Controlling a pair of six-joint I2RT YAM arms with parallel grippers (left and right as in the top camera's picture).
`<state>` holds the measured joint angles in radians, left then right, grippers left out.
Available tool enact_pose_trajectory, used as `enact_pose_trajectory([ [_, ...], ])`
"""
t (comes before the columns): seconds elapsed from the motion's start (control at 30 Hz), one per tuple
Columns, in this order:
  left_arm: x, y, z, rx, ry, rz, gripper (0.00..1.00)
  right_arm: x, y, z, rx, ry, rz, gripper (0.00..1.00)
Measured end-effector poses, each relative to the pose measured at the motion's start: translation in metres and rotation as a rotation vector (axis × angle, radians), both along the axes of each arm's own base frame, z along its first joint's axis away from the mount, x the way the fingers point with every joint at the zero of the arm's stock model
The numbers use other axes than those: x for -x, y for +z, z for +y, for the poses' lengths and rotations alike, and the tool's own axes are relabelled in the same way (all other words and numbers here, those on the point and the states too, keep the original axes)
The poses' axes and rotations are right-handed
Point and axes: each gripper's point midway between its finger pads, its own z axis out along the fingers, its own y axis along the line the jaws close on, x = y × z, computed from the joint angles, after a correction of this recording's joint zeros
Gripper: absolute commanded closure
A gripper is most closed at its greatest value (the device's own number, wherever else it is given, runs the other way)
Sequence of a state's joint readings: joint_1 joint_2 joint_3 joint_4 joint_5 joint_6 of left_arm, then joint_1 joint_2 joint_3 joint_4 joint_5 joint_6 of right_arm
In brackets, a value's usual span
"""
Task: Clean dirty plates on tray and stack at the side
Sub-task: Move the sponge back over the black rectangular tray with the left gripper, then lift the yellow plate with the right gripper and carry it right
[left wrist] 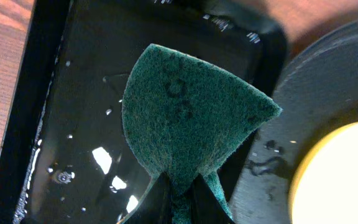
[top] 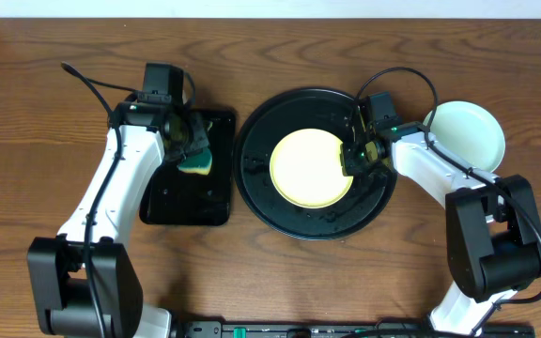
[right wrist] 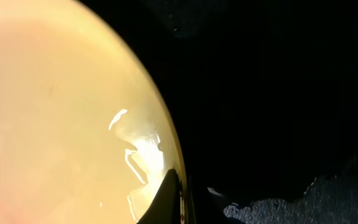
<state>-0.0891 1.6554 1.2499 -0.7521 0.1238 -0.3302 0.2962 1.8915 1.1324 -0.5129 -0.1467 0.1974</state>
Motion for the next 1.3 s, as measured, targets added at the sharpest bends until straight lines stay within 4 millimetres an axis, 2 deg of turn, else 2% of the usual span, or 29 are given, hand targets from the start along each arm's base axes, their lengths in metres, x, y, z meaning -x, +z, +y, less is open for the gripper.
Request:
enact_pose_trajectory([
  [0.23,0.009,-0.034,0.009,-0.049,-0.037,0.044,0.93,-0.001,0.001,-0.001,0.007,0.009,-0.010,0.99],
  [0.37,0.013,-0.051,0.015,-0.083,-0.040,0.069,0.93,-0.008,0.014,-0.007,0.054,0.029,-0.067,0.99],
  [0.47,0.013,-0.062,0.018,-0.101,-0.039,0.081,0.93,-0.019,0.041,-0.019,0.126,0.040,-0.172,0.99],
  [0.67,0.010,-0.080,0.020,-0.113,-0.037,0.100,0.93,-0.048,0.126,-0.050,0.339,0.045,-0.469,0.99],
  [0.8,0.009,-0.080,0.020,-0.115,-0.036,0.094,0.93,-0.051,0.159,-0.056,0.496,0.073,-0.575,0.99],
  [0.93,0.008,-0.080,0.020,-0.115,-0.036,0.093,0.93,-0.050,0.172,-0.051,0.639,0.118,-0.624,0.99],
  [1.03,0.008,-0.080,0.020,-0.115,-0.036,0.093,0.93,-0.047,0.184,-0.039,0.730,0.160,-0.669,0.99],
  [1.3,0.008,-0.079,0.021,-0.119,-0.035,0.090,0.93,-0.038,0.219,0.013,0.874,0.267,-0.828,0.99],
])
